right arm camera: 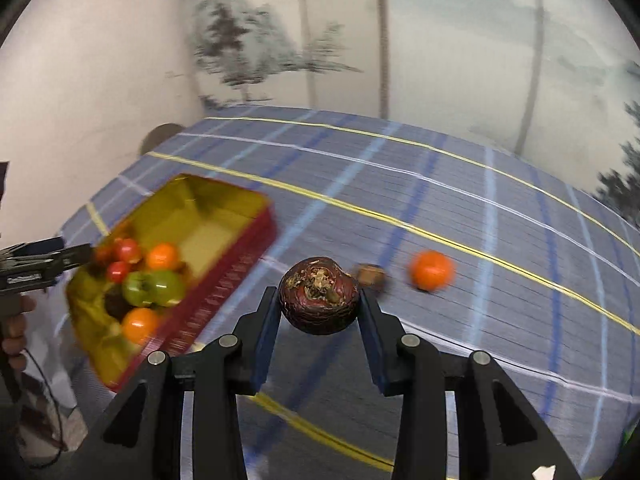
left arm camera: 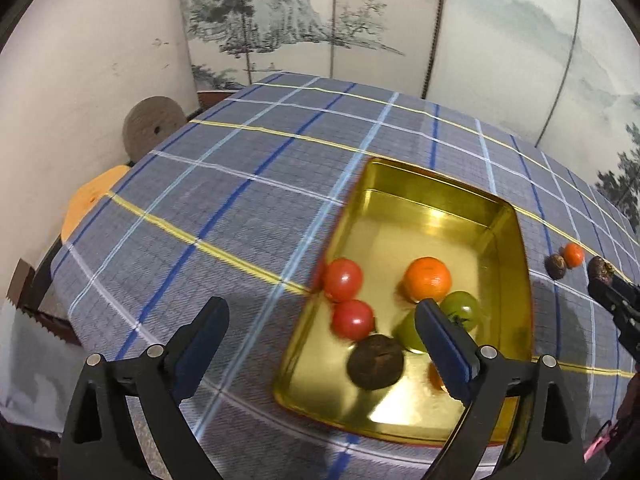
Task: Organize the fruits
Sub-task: 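Carry the held brown dried fruit into the gold tray and open right gripper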
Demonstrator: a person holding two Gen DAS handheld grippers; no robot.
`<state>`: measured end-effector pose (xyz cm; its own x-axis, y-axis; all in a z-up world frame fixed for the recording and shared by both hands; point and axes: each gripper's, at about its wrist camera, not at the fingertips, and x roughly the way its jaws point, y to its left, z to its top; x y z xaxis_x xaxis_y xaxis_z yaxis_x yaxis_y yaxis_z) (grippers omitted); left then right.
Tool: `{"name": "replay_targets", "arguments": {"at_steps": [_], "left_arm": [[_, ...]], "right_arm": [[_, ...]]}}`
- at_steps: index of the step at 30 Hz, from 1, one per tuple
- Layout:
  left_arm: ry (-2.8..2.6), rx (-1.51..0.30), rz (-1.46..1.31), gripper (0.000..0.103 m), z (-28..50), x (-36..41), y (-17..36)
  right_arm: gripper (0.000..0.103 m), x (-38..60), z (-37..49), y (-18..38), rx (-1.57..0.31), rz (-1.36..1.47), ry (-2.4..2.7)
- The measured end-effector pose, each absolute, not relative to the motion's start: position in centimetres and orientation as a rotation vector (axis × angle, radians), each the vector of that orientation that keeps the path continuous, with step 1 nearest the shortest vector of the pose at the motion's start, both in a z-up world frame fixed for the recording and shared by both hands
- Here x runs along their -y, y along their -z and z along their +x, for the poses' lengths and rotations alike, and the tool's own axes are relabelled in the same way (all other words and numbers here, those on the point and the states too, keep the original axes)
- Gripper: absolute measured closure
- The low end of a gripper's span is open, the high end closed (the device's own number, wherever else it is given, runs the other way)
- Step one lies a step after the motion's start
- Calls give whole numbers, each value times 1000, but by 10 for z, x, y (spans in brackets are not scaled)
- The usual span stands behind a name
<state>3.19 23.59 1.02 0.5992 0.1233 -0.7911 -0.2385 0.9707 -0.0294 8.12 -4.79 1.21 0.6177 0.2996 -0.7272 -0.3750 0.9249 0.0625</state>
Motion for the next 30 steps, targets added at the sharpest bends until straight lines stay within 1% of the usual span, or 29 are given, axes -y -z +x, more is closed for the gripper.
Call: {"name": "replay_targets", "arguments": {"at_steps": [11, 21, 30], "left_arm": [[-290, -925, -152, 8, 14, -263, -6], [-313, -935, -138, 8, 8, -268, -2], [-342, -944, -166, 8, 4, -277, 1]], "right_arm": [[67, -45, 75, -5, -822, -168, -583], [67, -82, 77, 18, -863, -238, -638], [67, -95, 78, 23, -865, -274, -647]]}}
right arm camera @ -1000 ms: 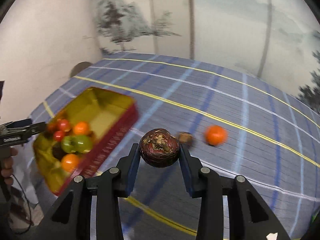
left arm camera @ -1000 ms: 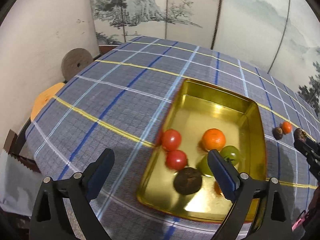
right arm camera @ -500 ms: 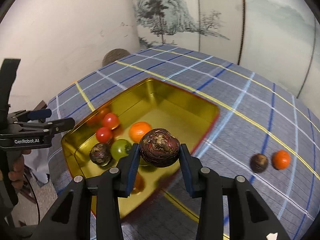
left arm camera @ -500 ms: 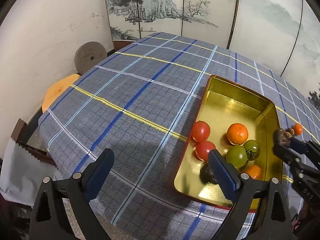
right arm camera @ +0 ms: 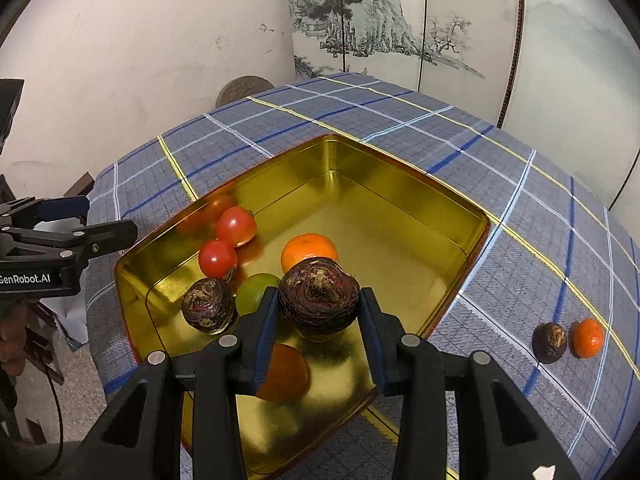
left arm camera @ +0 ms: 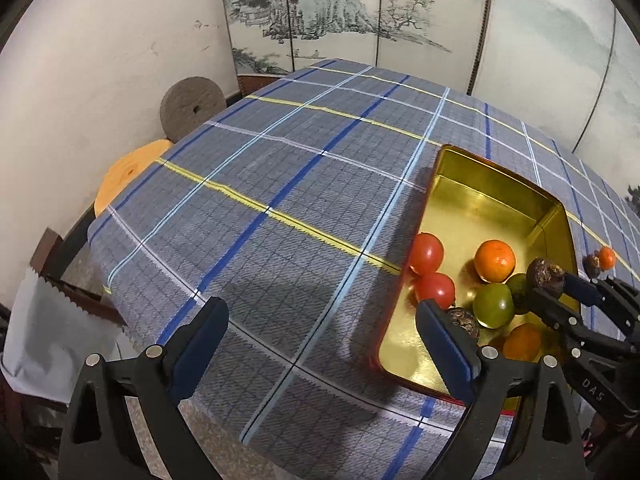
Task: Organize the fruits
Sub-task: 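Carry the held brown dried fruit into the gold tray and open right gripper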
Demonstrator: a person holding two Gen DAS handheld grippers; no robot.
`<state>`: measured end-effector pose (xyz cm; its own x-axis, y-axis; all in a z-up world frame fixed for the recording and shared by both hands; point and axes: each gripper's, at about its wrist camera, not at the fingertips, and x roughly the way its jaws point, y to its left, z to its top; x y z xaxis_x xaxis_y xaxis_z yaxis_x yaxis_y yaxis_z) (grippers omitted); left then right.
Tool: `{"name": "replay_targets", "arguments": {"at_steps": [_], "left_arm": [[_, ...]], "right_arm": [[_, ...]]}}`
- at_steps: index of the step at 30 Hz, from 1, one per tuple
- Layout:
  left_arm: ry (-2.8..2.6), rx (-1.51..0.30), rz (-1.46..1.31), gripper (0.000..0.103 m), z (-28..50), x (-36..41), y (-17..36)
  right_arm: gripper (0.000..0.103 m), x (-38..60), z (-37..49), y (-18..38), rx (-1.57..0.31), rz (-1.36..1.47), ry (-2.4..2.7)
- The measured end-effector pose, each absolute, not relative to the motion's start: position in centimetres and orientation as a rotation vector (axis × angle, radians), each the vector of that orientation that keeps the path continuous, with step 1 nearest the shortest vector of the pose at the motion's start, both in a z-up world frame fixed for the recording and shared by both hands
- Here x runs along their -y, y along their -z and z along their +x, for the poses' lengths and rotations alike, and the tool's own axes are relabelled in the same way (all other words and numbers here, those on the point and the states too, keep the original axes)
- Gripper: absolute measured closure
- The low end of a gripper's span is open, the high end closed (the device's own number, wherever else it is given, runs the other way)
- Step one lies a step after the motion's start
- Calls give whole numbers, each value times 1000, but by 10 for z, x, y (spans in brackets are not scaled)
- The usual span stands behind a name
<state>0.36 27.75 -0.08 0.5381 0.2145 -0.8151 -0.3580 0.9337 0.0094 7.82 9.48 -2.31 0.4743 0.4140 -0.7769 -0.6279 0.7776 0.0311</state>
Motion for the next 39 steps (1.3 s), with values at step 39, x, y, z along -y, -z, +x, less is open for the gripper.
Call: {"name": "replay_targets", "arguments": {"at_steps": [39], "left_arm": [[-341, -917, -181, 8, -15, -287, 0]], "right_arm": [[60, -97, 68, 26, -863, -274, -639]]}}
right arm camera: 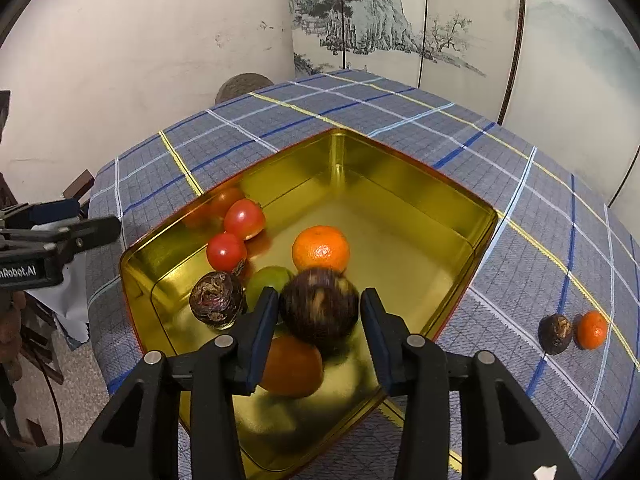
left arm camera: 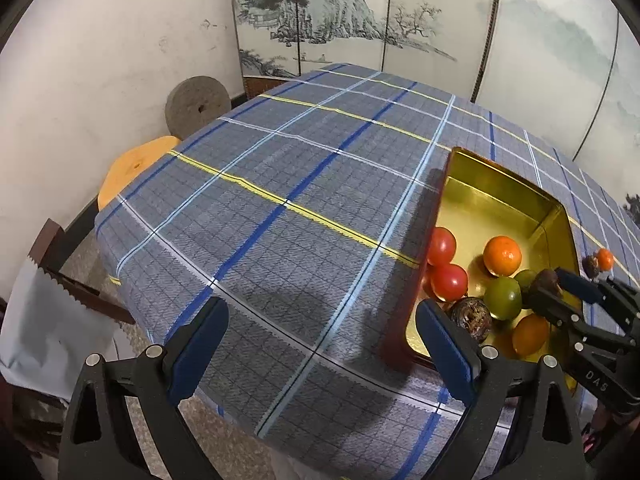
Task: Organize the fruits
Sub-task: 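Carry the held brown dried fruit into the gold tray and open right gripper, then grasp the mandarin on the cloth with right gripper while left gripper approaches a brown fruit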
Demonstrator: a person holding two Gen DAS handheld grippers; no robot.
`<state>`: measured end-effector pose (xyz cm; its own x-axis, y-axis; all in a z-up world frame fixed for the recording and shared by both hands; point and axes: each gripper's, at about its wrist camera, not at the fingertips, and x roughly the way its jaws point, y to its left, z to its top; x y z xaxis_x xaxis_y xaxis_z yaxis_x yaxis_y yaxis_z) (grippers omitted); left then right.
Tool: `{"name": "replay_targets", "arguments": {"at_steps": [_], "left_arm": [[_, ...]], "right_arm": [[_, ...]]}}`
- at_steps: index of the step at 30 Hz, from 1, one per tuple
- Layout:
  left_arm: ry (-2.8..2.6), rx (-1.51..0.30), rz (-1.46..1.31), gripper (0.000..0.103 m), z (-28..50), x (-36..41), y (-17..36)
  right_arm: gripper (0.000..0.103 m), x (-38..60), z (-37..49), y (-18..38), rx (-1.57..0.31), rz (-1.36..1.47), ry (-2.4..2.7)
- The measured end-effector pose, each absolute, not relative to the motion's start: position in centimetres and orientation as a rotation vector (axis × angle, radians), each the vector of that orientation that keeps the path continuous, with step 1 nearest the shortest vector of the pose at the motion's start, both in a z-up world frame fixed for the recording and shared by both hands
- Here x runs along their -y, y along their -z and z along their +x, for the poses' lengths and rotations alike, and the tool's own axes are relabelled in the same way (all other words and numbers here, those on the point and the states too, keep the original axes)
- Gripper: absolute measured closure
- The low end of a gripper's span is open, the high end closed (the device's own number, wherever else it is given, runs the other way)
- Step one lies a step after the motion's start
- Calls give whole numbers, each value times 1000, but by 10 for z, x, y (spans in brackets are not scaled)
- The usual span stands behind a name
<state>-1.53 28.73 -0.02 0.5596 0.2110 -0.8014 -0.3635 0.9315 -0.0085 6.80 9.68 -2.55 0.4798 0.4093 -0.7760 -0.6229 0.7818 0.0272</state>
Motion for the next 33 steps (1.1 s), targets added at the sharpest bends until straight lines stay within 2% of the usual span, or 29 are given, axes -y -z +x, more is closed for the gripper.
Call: {"name": "replay_targets", "arguments": {"at_steps": [5, 19, 33], "left_arm": [[-323, -925, -190, 8, -11, -280, -1], [-219, -890, -102, 8, 9, -230, -17], [-43, -882, -10, 8, 47, -136, -23]], "right_arm": [[56, -94, 68, 19, -850, -268, -633], [56, -55, 73, -3, -808, -199, -569], [56, 45, 82, -4, -800, -120, -363]]}}
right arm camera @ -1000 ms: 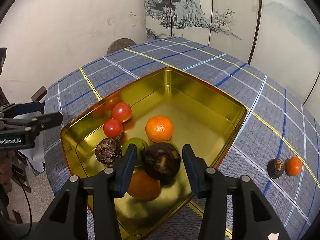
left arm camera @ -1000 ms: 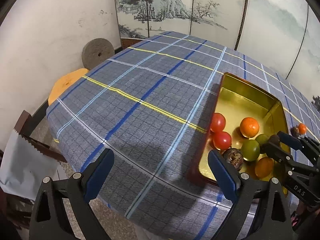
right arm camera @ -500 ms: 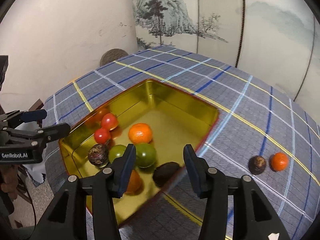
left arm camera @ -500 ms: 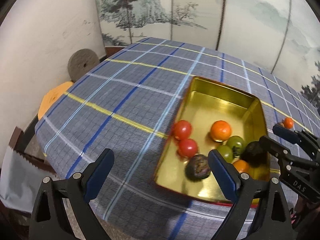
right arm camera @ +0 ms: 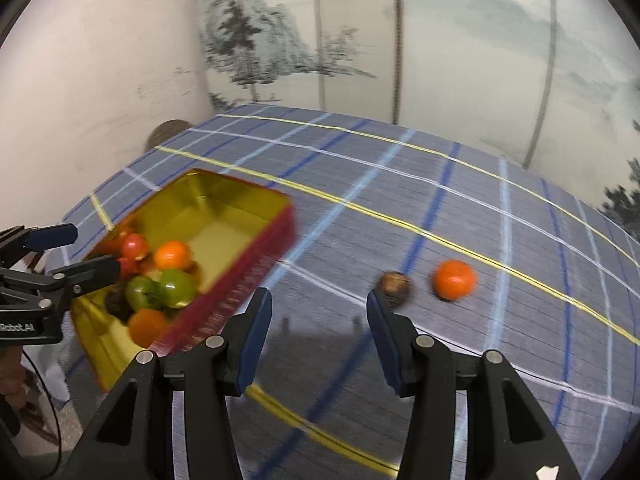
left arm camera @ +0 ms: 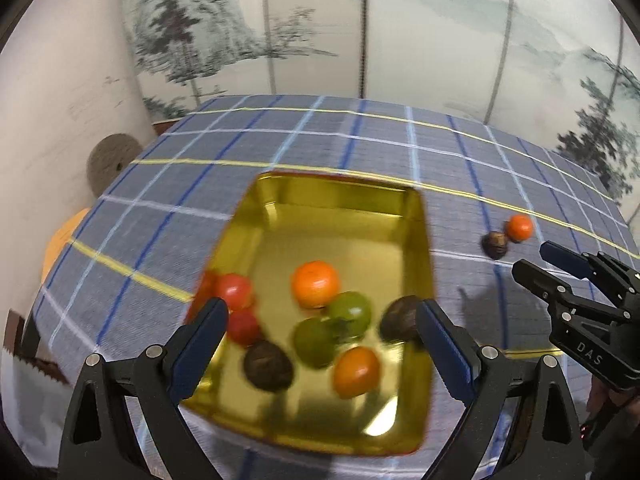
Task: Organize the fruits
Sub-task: 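Grasp the mandarin on the cloth with right gripper while left gripper approaches a brown fruit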
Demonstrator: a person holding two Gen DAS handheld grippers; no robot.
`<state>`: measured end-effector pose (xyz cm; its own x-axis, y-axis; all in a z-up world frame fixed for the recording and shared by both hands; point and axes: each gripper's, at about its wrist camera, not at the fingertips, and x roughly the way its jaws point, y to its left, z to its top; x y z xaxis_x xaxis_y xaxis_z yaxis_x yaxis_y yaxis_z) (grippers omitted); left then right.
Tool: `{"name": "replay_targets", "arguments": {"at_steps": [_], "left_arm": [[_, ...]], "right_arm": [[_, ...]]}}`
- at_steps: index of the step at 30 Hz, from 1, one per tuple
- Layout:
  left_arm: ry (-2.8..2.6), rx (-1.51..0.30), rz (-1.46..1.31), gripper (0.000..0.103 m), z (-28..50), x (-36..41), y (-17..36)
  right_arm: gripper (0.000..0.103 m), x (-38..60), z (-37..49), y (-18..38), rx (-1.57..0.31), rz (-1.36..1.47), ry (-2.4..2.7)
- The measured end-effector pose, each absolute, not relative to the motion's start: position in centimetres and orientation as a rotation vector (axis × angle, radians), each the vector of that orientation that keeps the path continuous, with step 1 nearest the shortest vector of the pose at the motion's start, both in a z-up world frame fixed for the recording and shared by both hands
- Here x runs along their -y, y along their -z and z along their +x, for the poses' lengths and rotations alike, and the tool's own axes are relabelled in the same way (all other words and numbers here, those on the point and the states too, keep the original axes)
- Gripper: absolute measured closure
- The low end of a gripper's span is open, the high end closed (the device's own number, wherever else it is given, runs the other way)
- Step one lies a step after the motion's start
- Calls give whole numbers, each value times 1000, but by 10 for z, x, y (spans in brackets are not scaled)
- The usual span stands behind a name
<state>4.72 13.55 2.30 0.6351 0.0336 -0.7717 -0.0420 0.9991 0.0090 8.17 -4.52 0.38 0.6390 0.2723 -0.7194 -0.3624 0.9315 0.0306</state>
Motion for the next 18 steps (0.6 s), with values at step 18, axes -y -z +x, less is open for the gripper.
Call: {"name": "replay_targets", "arguments": {"at_steps": [18], "left_arm": [[96, -926, 55, 8, 104, -42, -5]], "right_arm": [[56, 132, 132, 33, -870, -71, -197]]}}
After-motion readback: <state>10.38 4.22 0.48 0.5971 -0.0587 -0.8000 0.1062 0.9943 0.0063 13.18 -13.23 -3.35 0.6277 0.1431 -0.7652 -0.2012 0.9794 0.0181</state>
